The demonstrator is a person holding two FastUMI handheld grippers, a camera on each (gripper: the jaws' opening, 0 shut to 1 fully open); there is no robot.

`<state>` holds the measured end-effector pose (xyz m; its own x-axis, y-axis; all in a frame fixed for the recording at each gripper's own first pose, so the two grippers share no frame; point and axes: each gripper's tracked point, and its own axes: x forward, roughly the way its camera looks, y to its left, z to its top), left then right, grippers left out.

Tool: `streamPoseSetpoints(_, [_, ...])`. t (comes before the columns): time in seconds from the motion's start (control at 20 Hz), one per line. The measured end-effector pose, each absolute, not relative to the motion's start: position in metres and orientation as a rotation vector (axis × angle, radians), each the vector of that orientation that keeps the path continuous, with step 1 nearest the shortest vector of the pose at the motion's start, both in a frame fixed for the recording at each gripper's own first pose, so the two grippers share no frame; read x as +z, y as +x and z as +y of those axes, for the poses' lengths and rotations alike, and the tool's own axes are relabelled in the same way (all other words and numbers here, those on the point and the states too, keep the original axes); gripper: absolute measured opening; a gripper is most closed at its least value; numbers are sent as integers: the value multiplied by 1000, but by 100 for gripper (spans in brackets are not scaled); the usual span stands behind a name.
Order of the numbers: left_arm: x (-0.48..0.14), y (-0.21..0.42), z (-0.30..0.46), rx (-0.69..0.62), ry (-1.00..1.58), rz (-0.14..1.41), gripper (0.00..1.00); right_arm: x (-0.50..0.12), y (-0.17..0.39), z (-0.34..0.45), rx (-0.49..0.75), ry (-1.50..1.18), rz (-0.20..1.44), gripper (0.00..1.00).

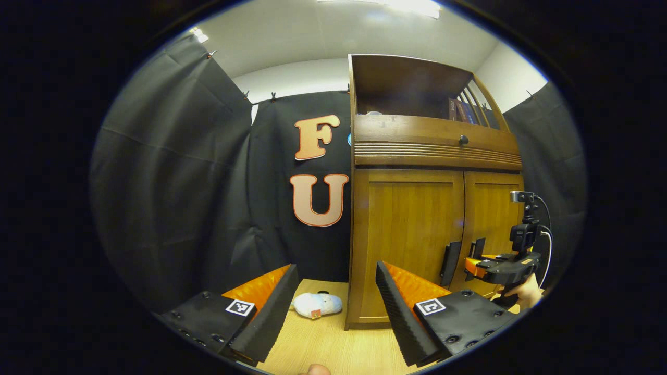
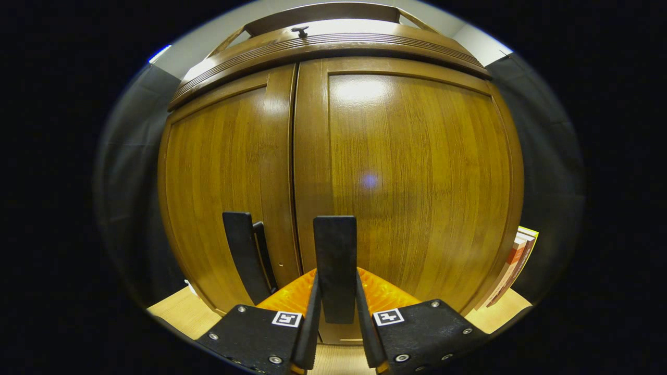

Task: Open the right door of the double-door shoe cabinet with the right hand, and open the left door with the left hand.

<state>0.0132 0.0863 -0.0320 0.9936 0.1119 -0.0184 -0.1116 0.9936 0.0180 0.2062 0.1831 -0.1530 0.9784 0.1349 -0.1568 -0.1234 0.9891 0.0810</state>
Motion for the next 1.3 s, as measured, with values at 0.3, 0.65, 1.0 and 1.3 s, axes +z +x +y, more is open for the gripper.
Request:
streamPoseSetpoints(0.3, [-33,3,70,82,7,25,96,-151,177,176,161,79,151,28])
streamPoseSetpoints(0.65, [-26,-14,48,51,-11,12,98,-144,115,152,194,92,152,28])
streamPoseSetpoints(1.0, [-28,-29,31,42,-2,28,94,-136,57,107,176,72,143,24])
streamPoseSetpoints(1.3, [-28,-41,14,24,-4,30,98,-132,26,66,121,56,141,20])
